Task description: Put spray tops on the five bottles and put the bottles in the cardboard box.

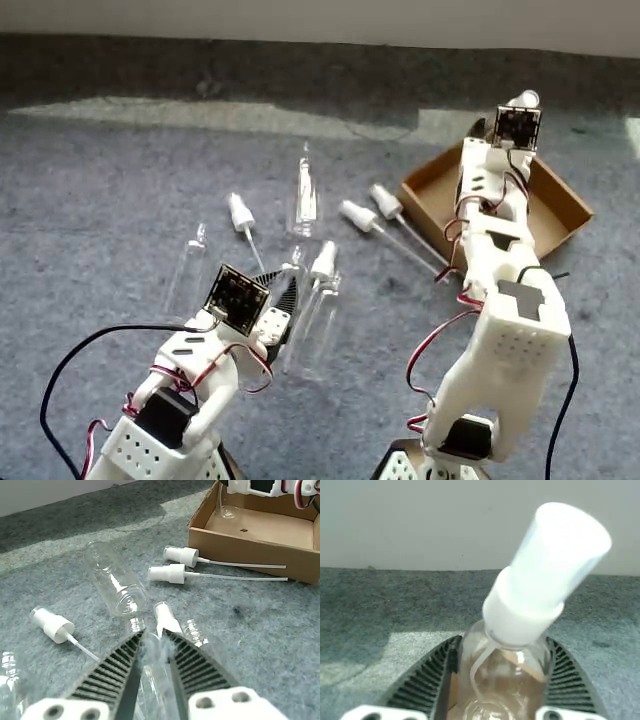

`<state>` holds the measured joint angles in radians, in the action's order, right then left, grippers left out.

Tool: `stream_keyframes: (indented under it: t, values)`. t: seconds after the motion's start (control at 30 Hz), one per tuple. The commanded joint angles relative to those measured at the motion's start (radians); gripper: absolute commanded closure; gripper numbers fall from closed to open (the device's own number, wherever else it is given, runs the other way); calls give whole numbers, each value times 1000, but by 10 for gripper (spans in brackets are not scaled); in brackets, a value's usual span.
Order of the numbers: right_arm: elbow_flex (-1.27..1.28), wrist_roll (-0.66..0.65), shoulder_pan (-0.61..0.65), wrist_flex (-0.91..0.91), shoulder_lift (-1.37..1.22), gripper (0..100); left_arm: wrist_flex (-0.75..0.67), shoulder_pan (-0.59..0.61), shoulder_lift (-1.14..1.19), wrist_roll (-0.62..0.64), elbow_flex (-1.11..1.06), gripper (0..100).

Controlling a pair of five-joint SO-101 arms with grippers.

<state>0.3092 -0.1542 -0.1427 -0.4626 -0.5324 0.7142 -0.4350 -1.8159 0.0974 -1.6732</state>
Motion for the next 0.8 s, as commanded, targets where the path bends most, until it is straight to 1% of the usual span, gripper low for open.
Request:
stream_keyframes:
  t: [0.0, 0.17, 0.4, 0.53, 0.77]
  values:
    - [16, -8, 4, -16, 27, 750, -2, 16, -13, 2, -21, 995]
    - [16, -8, -1, -10, 30, 703, -2, 16, -13, 2, -21, 995]
    - [16, -11, -2, 2, 33, 700, -2, 16, -13, 2, -21, 995]
    - [7, -8, -2, 142, 77, 700, -2, 16, -13, 2, -21, 995]
    - [8, -8, 4, 375, 243, 700, -2, 16, -13, 2, -21, 995]
